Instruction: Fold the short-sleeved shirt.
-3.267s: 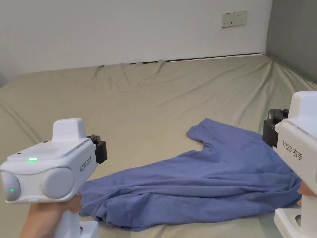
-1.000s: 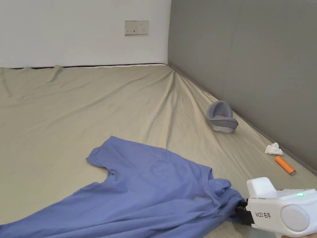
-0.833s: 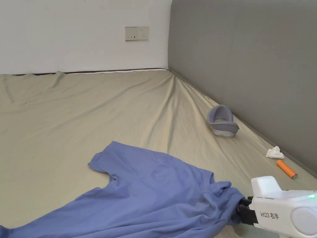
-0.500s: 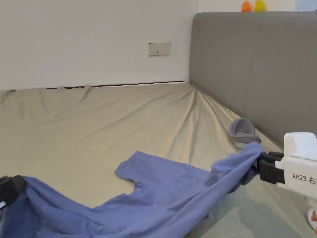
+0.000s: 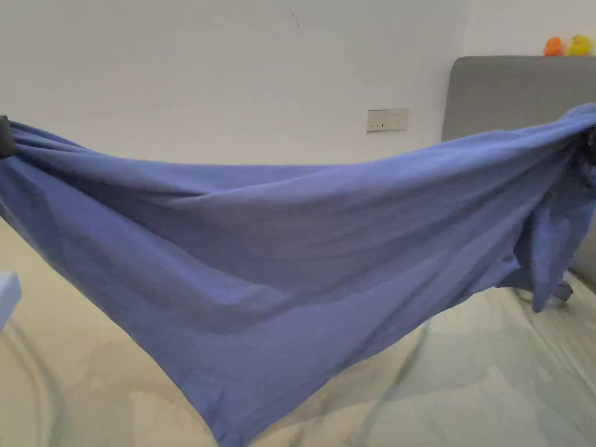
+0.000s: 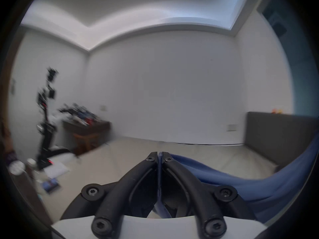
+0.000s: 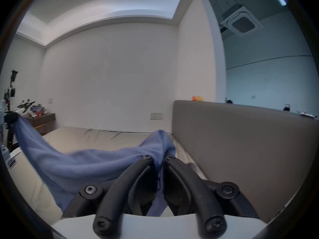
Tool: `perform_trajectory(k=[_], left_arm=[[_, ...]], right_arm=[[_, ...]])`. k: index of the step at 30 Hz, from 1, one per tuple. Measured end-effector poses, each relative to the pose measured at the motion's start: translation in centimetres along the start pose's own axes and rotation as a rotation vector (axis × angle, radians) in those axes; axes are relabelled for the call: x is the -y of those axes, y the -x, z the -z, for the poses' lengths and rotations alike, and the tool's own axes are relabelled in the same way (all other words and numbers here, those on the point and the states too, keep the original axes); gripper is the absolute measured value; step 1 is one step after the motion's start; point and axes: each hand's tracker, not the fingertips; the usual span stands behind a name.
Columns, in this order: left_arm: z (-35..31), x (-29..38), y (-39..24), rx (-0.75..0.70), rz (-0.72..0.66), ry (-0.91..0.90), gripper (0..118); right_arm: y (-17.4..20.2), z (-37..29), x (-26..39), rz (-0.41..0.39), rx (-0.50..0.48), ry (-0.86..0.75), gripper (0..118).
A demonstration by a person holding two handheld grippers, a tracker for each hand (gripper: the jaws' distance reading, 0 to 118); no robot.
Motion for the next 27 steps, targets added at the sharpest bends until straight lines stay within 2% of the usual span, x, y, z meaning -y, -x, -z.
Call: perform_trajectory(k=[1, 2, 4, 5, 8, 9, 10, 11, 14, 16, 20, 24, 26, 27], left_arm=[[-0.1, -0.2, 0.4, -0.040, 0.036, -0.013, 0], [-0.2, -0.2, 1.0, -0.039, 0.002, -0.009, 0], [-0.1, -0.6, 1.6, 0.024, -0.065, -0.001, 0], [0.0, -0.8, 1.3, 0.010, -0.055, 0.007, 0], [0.9, -0.8, 0.2, -0.043, 0.033, -0.011, 0], [1.4, -0.6, -0.1, -0.041, 0.043, -0.009, 0], [2.0, -0.5, -0.3, -0.039, 0.033, -0.007, 0], [3.1, -0.6, -0.6, -0.023, 0.018, 0.028, 0], [6.0, -0.1, -1.8, -0.001, -0.045, 0.062, 0], [8.2, -0.6, -3.5, -0.004, 0.018, 0.075, 0], [12.9, -1.5, -7.6, 0.007, 0.064, -0.016, 0], [17.7, -1.6, -10.5, 0.012, 0.048, -0.022, 0], [19.0, -0.9, -11.1, 0.024, 0.045, -0.031, 0], [19.4, -0.4, -11.5, 0.011, 0.051, -0.029, 0]], right_arm=[[-0.1, 0.1, 0.1, 0.028, 0.030, 0.038, 6], [0.1, 0.0, -0.5, -0.021, 0.039, 0.007, 6], [0.2, -0.1, -1.3, -0.042, 0.007, -0.056, 6], [0.3, 0.1, -1.2, 0.036, -0.004, 0.005, 6], [1.3, 0.7, -1.7, 0.027, -0.015, -0.005, 6], [1.9, 1.1, -2.2, -0.056, -0.008, -0.065, 6], [2.2, 1.7, -1.9, -0.023, 0.000, -0.030, 6], [2.6, 2.4, -2.2, -0.042, 0.013, -0.040, 6], [2.9, 5.7, -2.0, 0.041, 0.021, -0.015, 6], [3.5, 8.6, -1.9, 0.043, 0.047, -0.016, 6], [5.0, 15.3, -1.7, 0.020, 0.095, -0.042, 6], [5.5, 21.2, -1.2, 0.135, 0.135, -0.054, 6], [5.7, 23.0, -0.7, 0.107, 0.136, -0.074, 6], [5.6, 23.5, 0.0, 0.126, 0.126, -0.083, 6]])
